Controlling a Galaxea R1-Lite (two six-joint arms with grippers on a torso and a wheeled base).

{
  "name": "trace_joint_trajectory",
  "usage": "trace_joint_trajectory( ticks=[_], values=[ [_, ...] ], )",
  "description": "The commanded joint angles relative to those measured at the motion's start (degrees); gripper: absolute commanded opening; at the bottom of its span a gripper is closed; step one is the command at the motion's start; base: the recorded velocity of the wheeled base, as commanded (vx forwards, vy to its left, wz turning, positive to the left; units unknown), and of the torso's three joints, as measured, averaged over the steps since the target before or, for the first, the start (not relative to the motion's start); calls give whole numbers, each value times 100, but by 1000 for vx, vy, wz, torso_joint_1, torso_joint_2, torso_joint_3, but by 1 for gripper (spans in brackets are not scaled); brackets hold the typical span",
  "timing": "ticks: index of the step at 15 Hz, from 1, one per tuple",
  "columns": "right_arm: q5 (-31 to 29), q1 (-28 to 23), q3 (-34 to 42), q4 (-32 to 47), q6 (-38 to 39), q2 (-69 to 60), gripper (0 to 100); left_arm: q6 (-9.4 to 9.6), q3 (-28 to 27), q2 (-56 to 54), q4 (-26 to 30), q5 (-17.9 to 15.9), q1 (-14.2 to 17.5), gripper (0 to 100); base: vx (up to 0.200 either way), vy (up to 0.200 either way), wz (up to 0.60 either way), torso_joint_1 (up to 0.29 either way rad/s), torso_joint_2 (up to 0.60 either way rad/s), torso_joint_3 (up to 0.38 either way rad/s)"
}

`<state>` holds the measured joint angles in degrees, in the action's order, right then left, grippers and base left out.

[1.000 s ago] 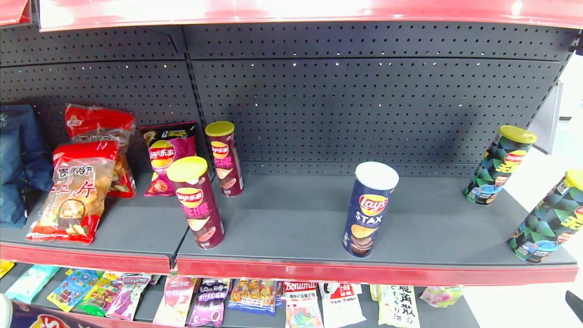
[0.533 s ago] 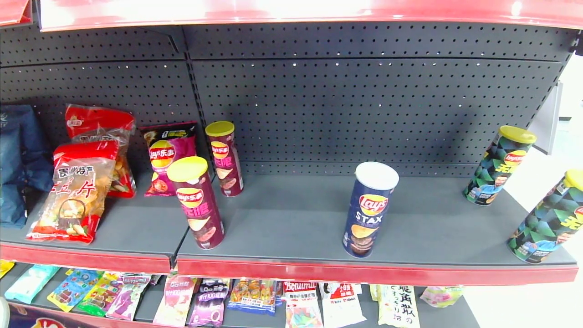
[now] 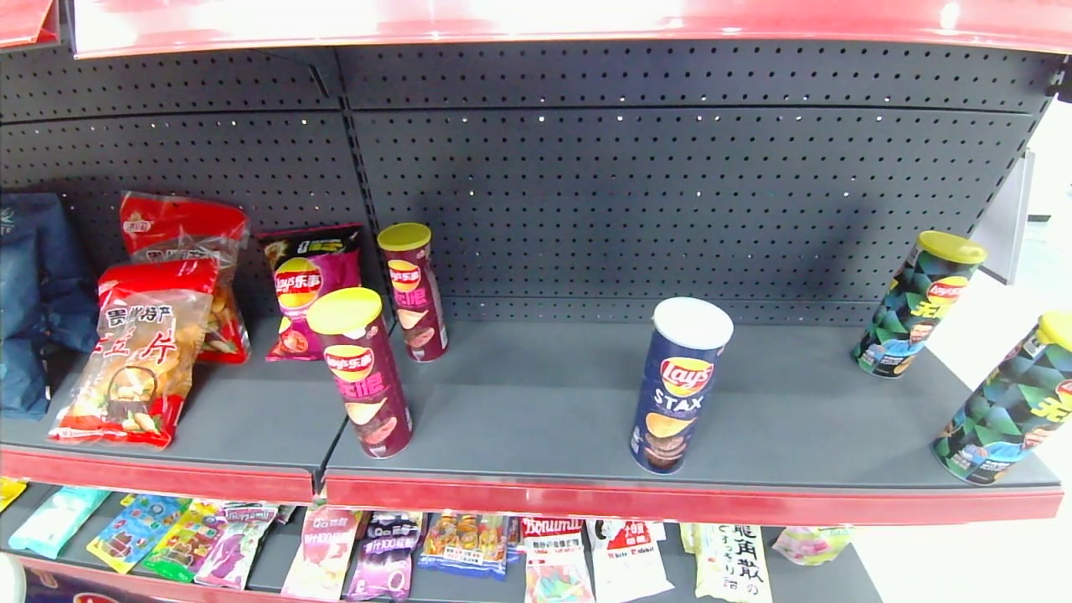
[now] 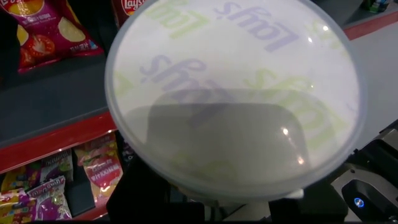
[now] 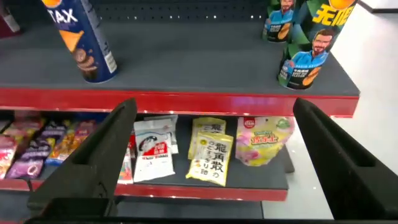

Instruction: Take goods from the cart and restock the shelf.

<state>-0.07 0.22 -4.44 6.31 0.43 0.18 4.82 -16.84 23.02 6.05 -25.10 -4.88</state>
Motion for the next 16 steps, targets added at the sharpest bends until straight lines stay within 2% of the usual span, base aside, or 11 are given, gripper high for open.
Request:
trace_joint_trajectory(
  ticks=[1, 3, 4, 6, 9, 11, 13, 16],
  values=[
    [60, 13, 31, -16, 1, 52, 100, 2, 58, -78, 2, -12, 4, 0, 0, 0, 0, 0, 0, 0],
    [420, 4, 48, -34, -175, -9, 100, 2, 49, -60, 2, -21, 4, 0, 0, 0, 0, 0, 0, 0],
    [359, -4, 48, -34, -139, -9, 100, -7, 49, -60, 2, -21, 4, 0, 0, 0, 0, 0, 0, 0],
    [139, -4, 39, -34, -113, -9, 100, 2, 40, -69, 2, -12, -5, 0, 0, 0, 0, 0, 0, 0],
    [-634, -13, 39, -43, -131, -18, 100, -24, 40, -254, 2, -21, 4, 0, 0, 0, 0, 0, 0, 0],
    [-511, -13, 57, -60, -69, -18, 100, -33, 58, -280, 11, -109, 4, 0, 0, 0, 0, 0, 0, 0],
    [104, -4, 444, -640, -113, -18, 100, -33, 31, -254, 2, -259, 4, 0, 0, 0, 0, 0, 0, 0],
    [104, -4, 435, -623, -104, -18, 100, -33, 22, -245, 2, -364, 4, 0, 0, 0, 0, 0, 0, 0]
  ],
)
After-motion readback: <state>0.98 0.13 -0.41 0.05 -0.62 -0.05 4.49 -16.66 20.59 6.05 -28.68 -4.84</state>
